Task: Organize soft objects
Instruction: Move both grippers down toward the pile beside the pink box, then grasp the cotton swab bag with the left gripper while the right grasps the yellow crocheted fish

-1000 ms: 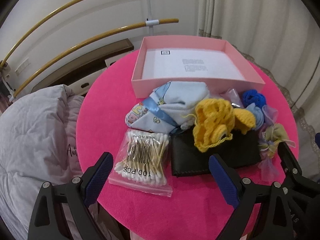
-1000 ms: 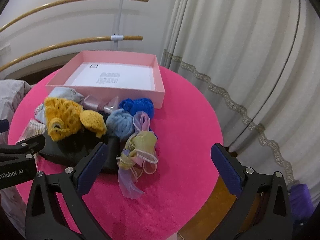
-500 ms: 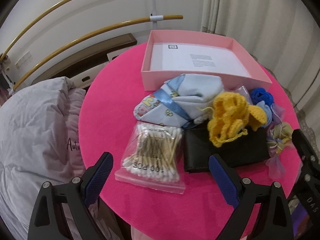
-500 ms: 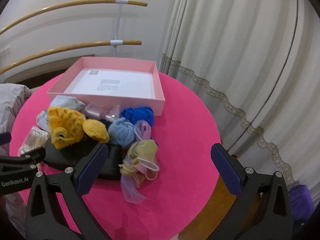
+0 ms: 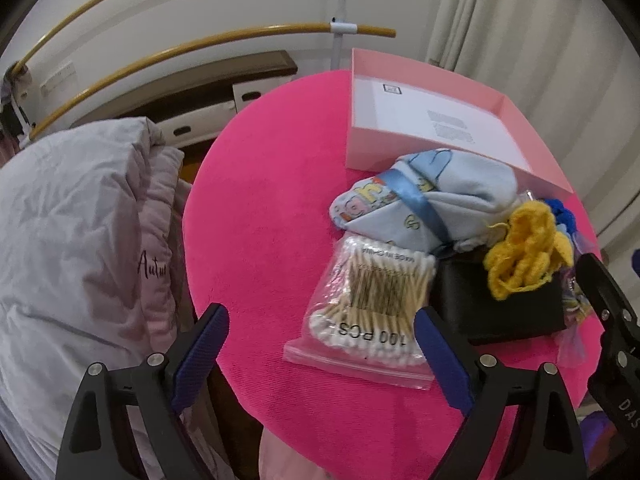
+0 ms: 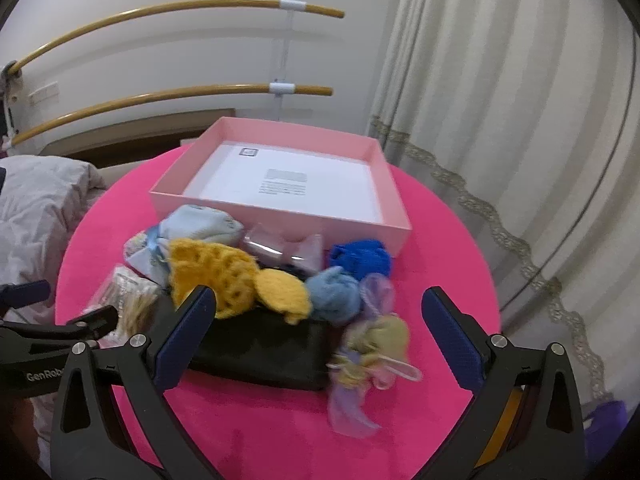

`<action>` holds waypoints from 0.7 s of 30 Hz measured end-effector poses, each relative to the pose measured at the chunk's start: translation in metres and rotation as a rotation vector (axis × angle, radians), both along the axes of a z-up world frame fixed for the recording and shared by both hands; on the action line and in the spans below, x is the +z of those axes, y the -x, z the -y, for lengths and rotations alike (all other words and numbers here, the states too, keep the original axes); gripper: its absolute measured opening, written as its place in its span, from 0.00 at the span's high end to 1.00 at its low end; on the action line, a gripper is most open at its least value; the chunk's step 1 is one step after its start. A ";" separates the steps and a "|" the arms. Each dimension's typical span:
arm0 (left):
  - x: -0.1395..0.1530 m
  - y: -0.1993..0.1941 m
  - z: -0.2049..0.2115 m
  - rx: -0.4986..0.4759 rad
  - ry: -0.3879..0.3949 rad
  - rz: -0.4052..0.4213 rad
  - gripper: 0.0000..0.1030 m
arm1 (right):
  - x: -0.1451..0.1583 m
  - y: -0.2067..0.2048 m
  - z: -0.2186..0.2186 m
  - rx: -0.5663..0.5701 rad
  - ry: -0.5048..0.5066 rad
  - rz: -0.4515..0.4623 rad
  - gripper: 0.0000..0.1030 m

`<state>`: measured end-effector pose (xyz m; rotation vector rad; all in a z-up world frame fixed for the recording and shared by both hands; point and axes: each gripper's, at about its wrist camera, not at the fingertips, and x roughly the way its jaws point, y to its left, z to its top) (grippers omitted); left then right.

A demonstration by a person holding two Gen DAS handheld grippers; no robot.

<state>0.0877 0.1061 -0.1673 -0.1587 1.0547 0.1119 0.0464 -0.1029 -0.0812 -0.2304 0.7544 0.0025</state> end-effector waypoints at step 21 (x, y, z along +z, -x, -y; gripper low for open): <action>-0.010 -0.017 -0.015 -0.038 0.076 -0.005 0.13 | -0.040 -0.033 -0.017 0.132 -0.102 -0.115 0.61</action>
